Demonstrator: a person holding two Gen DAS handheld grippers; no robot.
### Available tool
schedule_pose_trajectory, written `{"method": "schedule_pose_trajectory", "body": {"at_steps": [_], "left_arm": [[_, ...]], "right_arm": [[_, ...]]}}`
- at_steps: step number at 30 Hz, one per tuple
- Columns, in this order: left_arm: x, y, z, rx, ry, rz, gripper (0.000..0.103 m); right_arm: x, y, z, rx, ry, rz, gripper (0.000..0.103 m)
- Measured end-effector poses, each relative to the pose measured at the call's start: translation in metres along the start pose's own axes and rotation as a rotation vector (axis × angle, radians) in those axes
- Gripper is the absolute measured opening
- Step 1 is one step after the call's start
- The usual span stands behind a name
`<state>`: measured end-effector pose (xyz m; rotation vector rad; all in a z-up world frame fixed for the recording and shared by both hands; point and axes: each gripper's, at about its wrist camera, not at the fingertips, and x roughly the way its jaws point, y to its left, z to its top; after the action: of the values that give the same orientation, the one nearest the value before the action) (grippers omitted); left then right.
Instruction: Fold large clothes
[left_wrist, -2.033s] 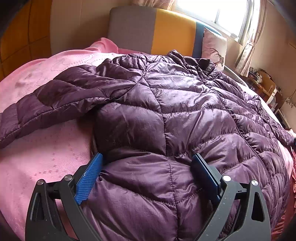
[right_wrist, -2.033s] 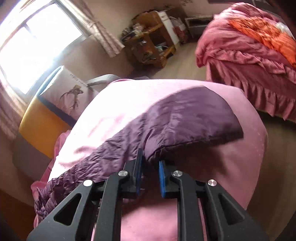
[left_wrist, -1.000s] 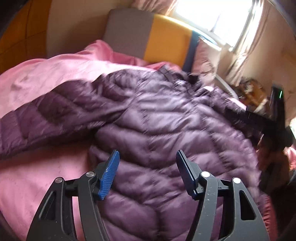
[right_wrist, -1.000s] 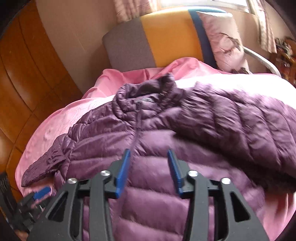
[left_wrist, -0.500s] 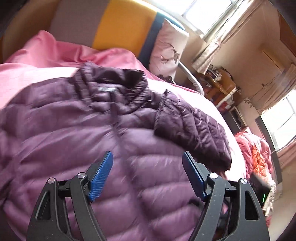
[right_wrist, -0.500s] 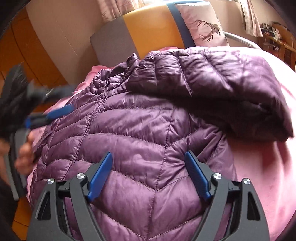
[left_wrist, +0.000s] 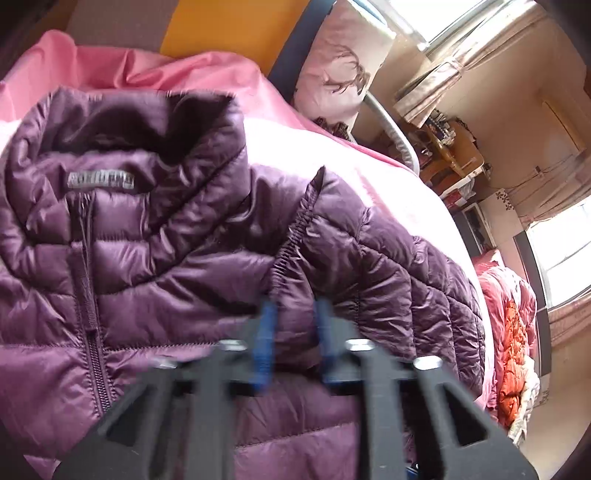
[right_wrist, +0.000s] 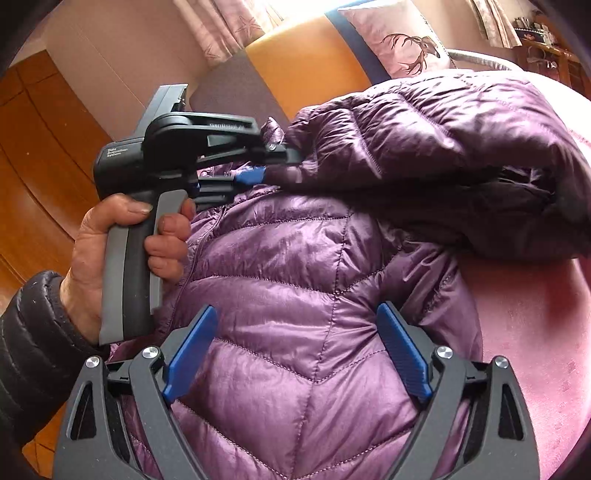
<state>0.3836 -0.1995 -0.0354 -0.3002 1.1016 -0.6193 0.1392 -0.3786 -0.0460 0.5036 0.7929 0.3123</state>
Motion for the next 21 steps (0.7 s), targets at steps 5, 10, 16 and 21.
{"method": "schedule_pose_trajectory", "body": {"at_steps": [5, 10, 16, 21], "left_arm": [[-0.062, -0.001, 0.000, 0.037, -0.129, -0.030, 0.006], [-0.140, 0.019, -0.011, 0.026, -0.250, -0.047, 0.006], [-0.202, 0.070, -0.038, -0.030, -0.342, 0.026, 0.006], [-0.206, 0.124, -0.065, -0.110, -0.310, 0.105, 0.006]], "right_arm": [[-0.018, -0.020, 0.014, 0.146, -0.043, 0.071, 0.096], [-0.028, -0.046, 0.032, 0.256, -0.127, 0.053, 0.100], [-0.046, -0.065, 0.047, 0.340, -0.189, 0.018, 0.101], [-0.059, -0.042, 0.048, 0.243, -0.148, -0.010, 0.100]]}}
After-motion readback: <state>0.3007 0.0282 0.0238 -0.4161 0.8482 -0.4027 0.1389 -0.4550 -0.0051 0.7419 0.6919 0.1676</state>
